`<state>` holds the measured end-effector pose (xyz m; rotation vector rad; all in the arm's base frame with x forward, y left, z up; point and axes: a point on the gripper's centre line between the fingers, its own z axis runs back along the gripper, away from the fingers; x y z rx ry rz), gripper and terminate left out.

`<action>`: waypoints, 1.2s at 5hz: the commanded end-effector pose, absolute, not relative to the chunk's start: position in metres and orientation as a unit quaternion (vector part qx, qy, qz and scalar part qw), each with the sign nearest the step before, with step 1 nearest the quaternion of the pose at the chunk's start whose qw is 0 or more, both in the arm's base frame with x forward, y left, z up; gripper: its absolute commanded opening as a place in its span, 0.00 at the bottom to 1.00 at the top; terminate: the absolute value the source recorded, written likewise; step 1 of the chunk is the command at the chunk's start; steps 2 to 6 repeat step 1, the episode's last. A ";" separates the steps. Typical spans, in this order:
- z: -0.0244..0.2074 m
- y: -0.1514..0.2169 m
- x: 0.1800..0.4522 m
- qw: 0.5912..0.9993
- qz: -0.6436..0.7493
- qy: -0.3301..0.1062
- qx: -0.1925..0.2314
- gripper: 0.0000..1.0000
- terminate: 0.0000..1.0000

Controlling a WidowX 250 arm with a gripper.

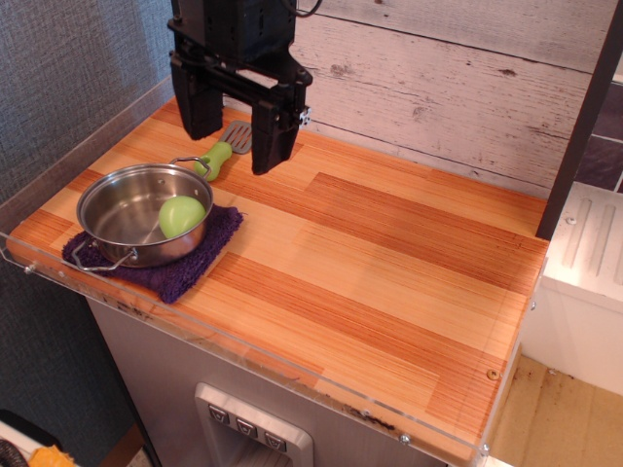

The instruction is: Put the lime in the pot.

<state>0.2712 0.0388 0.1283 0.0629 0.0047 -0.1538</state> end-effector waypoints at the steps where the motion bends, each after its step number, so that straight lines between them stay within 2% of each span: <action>1: 0.138 0.036 0.261 0.995 -0.097 -0.028 0.018 1.00 1.00; 6: 0.138 0.036 0.261 0.995 -0.097 -0.028 0.018 1.00 1.00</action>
